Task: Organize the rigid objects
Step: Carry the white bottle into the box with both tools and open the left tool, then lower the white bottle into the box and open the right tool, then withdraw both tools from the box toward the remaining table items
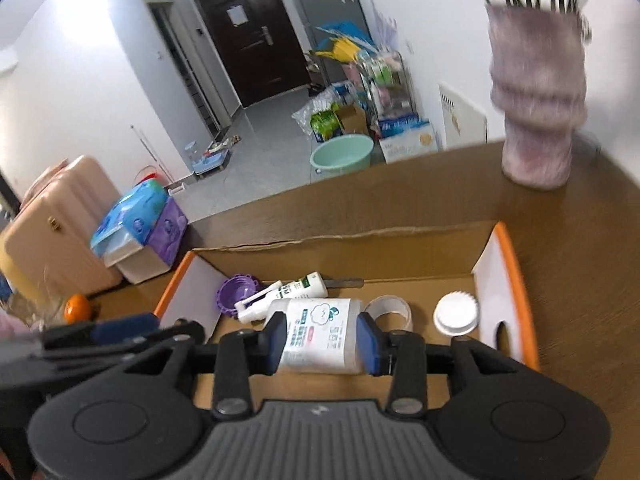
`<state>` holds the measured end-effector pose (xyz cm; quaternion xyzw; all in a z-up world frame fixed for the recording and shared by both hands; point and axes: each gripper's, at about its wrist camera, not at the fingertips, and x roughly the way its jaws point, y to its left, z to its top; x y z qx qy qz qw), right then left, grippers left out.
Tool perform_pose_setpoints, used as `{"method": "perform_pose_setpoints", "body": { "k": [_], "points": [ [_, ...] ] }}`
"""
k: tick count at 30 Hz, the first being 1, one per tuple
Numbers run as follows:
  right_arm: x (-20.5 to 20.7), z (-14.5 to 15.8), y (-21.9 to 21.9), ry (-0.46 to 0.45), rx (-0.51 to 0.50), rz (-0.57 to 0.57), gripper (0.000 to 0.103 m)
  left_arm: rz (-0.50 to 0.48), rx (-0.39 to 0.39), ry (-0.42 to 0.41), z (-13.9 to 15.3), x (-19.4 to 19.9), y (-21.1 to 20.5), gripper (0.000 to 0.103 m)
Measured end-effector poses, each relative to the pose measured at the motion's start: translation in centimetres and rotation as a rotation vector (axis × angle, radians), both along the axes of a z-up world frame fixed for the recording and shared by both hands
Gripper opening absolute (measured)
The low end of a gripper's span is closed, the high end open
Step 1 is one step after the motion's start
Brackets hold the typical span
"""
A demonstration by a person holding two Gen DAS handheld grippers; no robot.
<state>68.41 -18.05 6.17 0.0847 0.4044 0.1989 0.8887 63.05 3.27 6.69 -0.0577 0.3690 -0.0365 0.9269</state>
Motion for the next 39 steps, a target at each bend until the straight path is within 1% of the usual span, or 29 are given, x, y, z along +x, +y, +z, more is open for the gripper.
{"method": "perform_pose_setpoints", "body": {
  "k": [2,4,6,8,9,11,12,13,15,17,20,22,24,27,29,31,33,34,37,39],
  "points": [
    [-1.8,1.8,-0.3,-0.041,-0.012,0.003,0.046,0.009,0.020,-0.021,1.2,-1.5,0.3,0.071],
    [-3.6,3.4,-0.6,-0.094,-0.031,0.007,0.055,0.012,0.029,-0.047,2.4,-3.3,0.6,0.076],
    [-5.5,4.7,-1.1,-0.151,-0.059,0.002,0.057,0.013,0.034,-0.092,3.4,-5.4,0.9,0.081],
    [-7.0,5.4,-1.7,-0.161,-0.036,0.002,0.057,0.019,0.040,-0.157,4.2,-7.5,1.1,0.085],
    [-7.8,5.6,-2.1,-0.165,-0.020,0.004,0.057,0.024,0.050,-0.191,4.6,-8.6,1.0,0.089],
    [-9.4,5.9,-2.7,-0.196,-0.017,-0.016,0.058,0.020,0.061,-0.256,5.2,-10.8,0.8,0.093],
    [-10.1,6.0,-2.9,-0.221,-0.020,-0.025,0.061,0.016,0.065,-0.290,5.4,-11.9,0.6,0.097],
    [-11.0,6.0,-3.2,-0.255,-0.019,-0.035,0.065,0.015,0.068,-0.324,5.5,-13.1,0.4,0.100],
    [-12.8,5.7,-3.8,-0.318,-0.016,-0.065,0.071,0.019,0.067,-0.378,5.3,-15.2,0.0,0.102],
    [-14.3,5.0,-4.5,-0.349,-0.011,-0.085,0.071,0.015,0.062,-0.417,4.8,-17.1,-0.3,0.103],
    [-16.2,3.8,-4.9,-0.372,-0.035,-0.084,0.073,0.017,0.057,-0.490,3.7,-19.7,-0.6,0.103],
    [-17.6,3.1,-4.9,-0.402,-0.039,-0.077,0.080,0.026,0.076,-0.536,3.0,-21.3,-1.0,0.103],
    [-19.3,2.7,-5.4,-0.441,-0.021,-0.085,0.085,0.021,0.090,-0.568,2.5,-22.8,-1.3,0.103],
    [-21.5,2.2,-5.9,-0.504,-0.002,-0.099,0.086,0.013,0.096,-0.603,1.8,-24.6,-1.7,0.103],
    [-22.7,2.1,-6.0,-0.533,-0.012,-0.110,0.087,0.013,0.108,-0.613,1.4,-25.7,-1.9,0.103],
    [-24.2,2.0,-6.1,-0.570,-0.021,-0.111,0.093,0.022,0.117,-0.618,1.0,-26.7,-2.0,0.103],
    [-25.6,1.6,-6.1,-0.602,-0.030,-0.107,0.095,0.029,0.117,-0.608,0.6,-27.8,-1.8,0.103],
    [-26.3,1.4,-6.2,-0.614,-0.036,-0.105,0.095,0.031,0.111,-0.598,0.4,-28.3,-1.6,0.103],
    [-28.5,0.7,-6.1,-0.641,-0.064,-0.075,0.095,0.041,0.056,-0.573,-0.3,-30.8,-0.9,0.103],
    [-30.1,0.4,-6.0,-0.650,-0.088,-0.060,0.095,0.041,0.053,-0.565,-0.8,-32.5,-0.6,0.103]
  ]
}}
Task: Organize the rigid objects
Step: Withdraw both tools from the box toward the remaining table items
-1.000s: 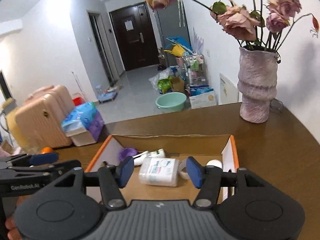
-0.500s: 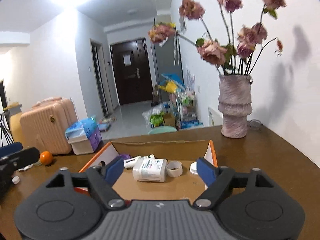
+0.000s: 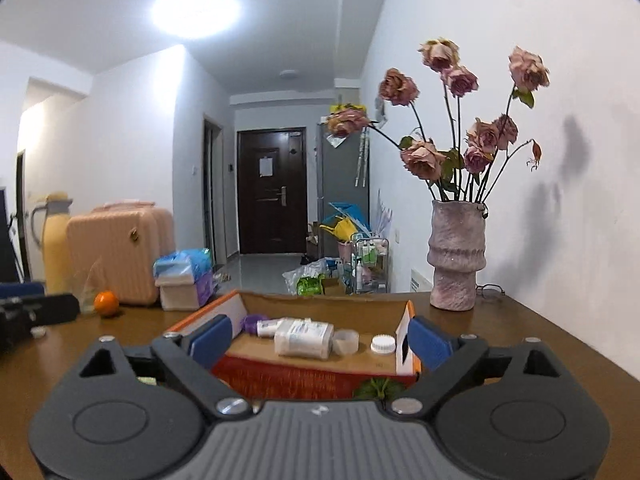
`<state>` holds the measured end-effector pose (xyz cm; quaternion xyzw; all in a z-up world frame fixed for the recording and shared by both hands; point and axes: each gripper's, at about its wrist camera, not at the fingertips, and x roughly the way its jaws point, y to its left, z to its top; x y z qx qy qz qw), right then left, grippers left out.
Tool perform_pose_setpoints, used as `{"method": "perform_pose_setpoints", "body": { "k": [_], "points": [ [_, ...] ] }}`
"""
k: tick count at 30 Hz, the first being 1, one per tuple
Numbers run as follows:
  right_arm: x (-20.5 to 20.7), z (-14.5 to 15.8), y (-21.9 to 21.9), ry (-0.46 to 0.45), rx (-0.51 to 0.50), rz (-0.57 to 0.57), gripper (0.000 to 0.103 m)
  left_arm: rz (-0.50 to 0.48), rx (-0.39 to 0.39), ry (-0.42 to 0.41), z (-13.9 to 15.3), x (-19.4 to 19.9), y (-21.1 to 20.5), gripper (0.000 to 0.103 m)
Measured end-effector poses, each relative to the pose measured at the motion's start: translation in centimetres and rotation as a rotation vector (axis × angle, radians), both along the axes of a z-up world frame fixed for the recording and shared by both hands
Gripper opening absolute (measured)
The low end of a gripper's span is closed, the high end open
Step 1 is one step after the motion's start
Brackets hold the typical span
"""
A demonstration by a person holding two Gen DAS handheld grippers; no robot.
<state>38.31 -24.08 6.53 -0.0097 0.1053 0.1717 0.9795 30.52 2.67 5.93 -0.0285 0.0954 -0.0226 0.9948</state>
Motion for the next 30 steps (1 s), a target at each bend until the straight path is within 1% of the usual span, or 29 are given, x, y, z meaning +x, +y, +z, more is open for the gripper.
{"method": "perform_pose_setpoints", "body": {
  "k": [2,3,4,5,7,8,11,15,17,20,24,26,28,30],
  "points": [
    [-2.1,-0.3,-0.2,-0.023,-0.011,0.001,0.095,0.010,0.023,-0.005,-0.5,-2.1,0.0,0.103],
    [-3.0,-0.4,-0.3,-0.027,-0.010,-0.001,0.097,0.018,0.035,-0.011,-0.8,-3.1,0.0,0.103],
    [-3.8,-0.6,-0.5,-0.028,-0.001,-0.001,0.100,0.022,0.046,-0.015,-1.0,-4.0,-0.1,0.103],
    [-4.7,-0.9,-0.7,-0.024,0.012,0.006,0.101,0.024,0.054,-0.021,-1.2,-5.0,-0.1,0.103],
    [-6.4,-1.6,-1.0,-0.009,0.028,0.017,0.101,0.045,0.045,-0.026,-1.8,-7.1,0.2,0.103],
    [-7.2,-2.1,-1.0,0.001,0.031,0.020,0.101,0.053,0.027,-0.030,-2.2,-8.1,0.4,0.103],
    [-9.8,-3.4,-1.0,0.017,0.019,0.024,0.101,0.072,-0.008,-0.023,-3.0,-10.8,1.0,0.103],
    [-13.3,-4.7,-1.0,0.024,0.024,0.020,0.101,0.094,0.007,-0.042,-3.2,-14.1,1.9,0.103],
    [-15.2,-5.1,-1.0,0.018,0.040,0.009,0.103,0.112,0.012,-0.038,-3.3,-15.4,2.4,0.103],
    [-17.5,-5.3,-1.0,0.030,0.065,0.020,0.103,0.109,0.031,-0.015,-3.7,-16.5,2.7,0.103],
    [-19.4,-5.1,-0.5,0.032,0.050,0.032,0.103,0.100,0.044,0.023,-4.5,-16.9,2.8,0.103],
    [-19.6,-5.1,-0.4,0.040,0.033,0.050,0.103,0.082,0.055,0.032,-4.9,-16.9,2.8,0.103],
    [-19.6,-5.3,0.0,0.039,-0.008,0.050,0.103,0.091,0.075,0.038,-5.2,-16.5,2.5,0.103],
    [-19.6,-5.5,0.3,0.027,-0.045,0.054,0.103,0.097,0.077,0.047,-5.4,-15.7,2.3,0.103]
  ]
}}
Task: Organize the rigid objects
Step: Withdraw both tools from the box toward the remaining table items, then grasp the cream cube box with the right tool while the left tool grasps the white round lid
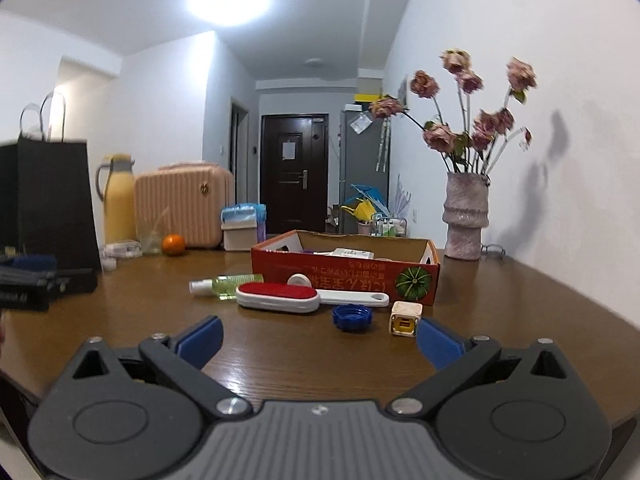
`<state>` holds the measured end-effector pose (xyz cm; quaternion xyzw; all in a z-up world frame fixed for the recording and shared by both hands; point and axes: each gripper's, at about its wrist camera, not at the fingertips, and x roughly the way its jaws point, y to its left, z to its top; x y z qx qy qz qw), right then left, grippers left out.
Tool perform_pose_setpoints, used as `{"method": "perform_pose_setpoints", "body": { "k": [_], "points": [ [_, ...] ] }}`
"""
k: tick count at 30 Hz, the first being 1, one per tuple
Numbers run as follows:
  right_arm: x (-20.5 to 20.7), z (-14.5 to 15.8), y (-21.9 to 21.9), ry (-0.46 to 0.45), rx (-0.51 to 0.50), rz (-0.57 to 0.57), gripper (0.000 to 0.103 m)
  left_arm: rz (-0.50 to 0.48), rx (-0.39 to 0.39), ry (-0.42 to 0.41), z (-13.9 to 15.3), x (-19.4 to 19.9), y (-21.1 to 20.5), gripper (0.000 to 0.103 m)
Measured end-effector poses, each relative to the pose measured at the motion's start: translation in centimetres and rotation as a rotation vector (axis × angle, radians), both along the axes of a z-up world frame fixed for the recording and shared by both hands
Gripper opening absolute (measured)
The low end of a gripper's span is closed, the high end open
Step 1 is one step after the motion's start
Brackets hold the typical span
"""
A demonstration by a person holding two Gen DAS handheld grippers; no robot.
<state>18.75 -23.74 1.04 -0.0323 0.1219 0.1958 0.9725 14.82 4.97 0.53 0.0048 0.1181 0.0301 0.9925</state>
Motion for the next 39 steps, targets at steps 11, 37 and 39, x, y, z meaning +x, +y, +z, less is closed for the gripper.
{"method": "perform_pose_setpoints", "body": {
  "k": [11,37,39],
  "points": [
    [7.1,-1.5,0.6,0.170,-0.013,-0.015,0.089,-0.078,-0.039,0.129,-0.7,9.0,-1.6,0.103],
    [27.6,-4.7,-1.3,0.373,-0.018,-0.152,0.052,-0.111,-0.072,0.425,-4.8,36.1,-5.9,0.052],
    [27.9,-5.0,-1.3,0.392,-0.015,-0.141,0.043,-0.114,-0.068,0.420,-5.1,36.2,-6.0,0.040]
  ]
}}
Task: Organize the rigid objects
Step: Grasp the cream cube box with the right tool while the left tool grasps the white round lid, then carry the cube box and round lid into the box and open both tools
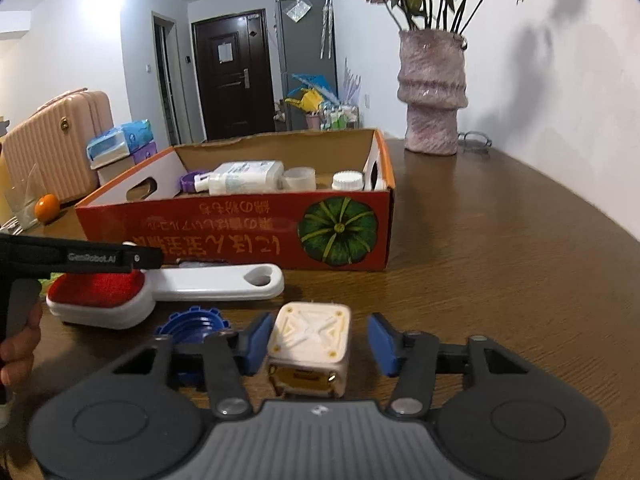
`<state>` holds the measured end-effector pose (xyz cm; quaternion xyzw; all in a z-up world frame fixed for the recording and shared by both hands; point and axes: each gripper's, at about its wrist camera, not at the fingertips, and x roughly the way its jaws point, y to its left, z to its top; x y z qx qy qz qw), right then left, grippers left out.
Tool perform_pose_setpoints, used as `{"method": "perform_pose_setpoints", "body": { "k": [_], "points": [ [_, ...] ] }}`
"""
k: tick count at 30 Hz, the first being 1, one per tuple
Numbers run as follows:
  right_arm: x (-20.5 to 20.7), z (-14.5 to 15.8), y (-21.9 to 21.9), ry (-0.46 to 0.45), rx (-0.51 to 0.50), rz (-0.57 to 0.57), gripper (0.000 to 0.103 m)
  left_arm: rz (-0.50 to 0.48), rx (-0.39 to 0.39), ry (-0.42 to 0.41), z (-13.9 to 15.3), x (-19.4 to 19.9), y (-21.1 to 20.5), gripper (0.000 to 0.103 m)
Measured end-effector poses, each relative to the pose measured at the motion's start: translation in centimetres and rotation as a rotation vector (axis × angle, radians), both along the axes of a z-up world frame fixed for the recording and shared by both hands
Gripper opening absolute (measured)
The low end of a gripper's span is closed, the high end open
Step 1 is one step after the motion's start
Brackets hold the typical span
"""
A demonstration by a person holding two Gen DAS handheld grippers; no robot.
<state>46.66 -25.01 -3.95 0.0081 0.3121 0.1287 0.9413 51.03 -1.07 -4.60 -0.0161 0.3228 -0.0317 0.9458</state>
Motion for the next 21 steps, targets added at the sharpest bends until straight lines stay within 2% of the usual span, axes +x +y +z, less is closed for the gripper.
{"method": "perform_pose_setpoints", "body": {
  "k": [1,7,12,15,21],
  "points": [
    [0.1,-0.1,0.1,0.006,0.000,0.005,0.039,-0.003,0.001,-0.004,0.0,-0.1,0.0,0.040],
    [0.0,-0.3,0.4,-0.008,-0.026,0.010,0.038,0.002,-0.001,-0.040,0.3,-0.8,-0.1,0.040],
    [-0.7,0.0,0.2,-0.046,-0.034,-0.014,0.038,0.048,0.009,-0.161,2.7,-3.0,0.2,0.040],
    [-1.9,1.1,0.0,-0.076,-0.039,-0.004,0.038,0.069,0.037,-0.227,4.4,-5.8,0.2,0.040],
    [-6.3,4.2,0.4,-0.154,-0.048,0.032,0.038,0.086,0.069,-0.303,6.4,-13.8,0.0,0.040]
  ]
}}
